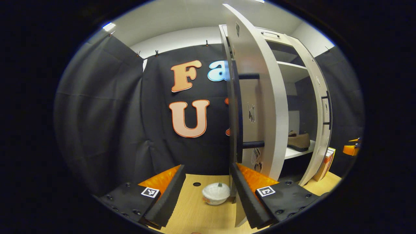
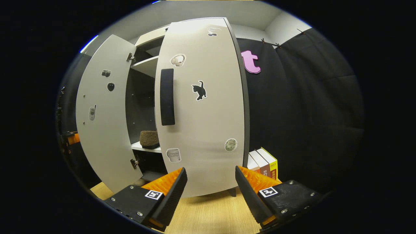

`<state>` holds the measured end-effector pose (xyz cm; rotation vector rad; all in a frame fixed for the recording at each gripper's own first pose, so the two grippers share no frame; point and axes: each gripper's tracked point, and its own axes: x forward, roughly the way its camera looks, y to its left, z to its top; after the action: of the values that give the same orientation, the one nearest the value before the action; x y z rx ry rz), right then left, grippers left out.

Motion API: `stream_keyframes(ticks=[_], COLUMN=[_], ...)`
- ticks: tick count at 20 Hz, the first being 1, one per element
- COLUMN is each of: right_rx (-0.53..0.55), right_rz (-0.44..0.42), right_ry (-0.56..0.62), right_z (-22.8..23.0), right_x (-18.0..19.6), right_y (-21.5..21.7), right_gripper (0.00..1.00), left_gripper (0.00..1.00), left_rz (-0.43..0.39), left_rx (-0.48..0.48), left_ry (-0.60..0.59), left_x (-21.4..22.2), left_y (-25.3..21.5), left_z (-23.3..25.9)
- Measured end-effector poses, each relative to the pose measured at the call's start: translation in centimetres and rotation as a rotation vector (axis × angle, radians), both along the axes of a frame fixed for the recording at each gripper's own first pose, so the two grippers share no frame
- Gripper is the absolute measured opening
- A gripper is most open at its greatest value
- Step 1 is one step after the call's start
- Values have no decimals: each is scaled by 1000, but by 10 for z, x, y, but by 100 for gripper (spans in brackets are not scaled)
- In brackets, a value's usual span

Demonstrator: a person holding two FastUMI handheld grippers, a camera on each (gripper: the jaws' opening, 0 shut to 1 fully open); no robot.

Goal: Grab one shoe with the right hand and put it into the shoe cabinet, grab the other shoe with the left hand and put it into the shoe cabinet; then close the right door with the right hand and the left door with the left hand.

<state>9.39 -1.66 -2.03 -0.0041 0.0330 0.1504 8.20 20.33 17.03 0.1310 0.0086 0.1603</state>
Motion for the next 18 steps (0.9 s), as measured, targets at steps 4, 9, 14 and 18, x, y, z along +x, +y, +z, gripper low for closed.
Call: stream_keyframes(ticks=[4,9,14,18], right_rx=[-9,-6,15,19], right_rz=[7,4,-26,-50], right_ry=[0,-1,-8,-37], right_z=[-3,-4,-2,2], right_x=[-4,-10,-19,-32], right_y=[0,-6,-25,-46], right_gripper=[92,92,92,92], left_gripper=[93,99,99,99], left_rz=[-18,-117,-196,-234], left_rx=[-50,-76,-54,-17], left_ry=[26,46,49,47], left_x=[-1,5,27,52], left_y=[-13,-64,-109,-128], left_z=[-7,-14,-15,-17])
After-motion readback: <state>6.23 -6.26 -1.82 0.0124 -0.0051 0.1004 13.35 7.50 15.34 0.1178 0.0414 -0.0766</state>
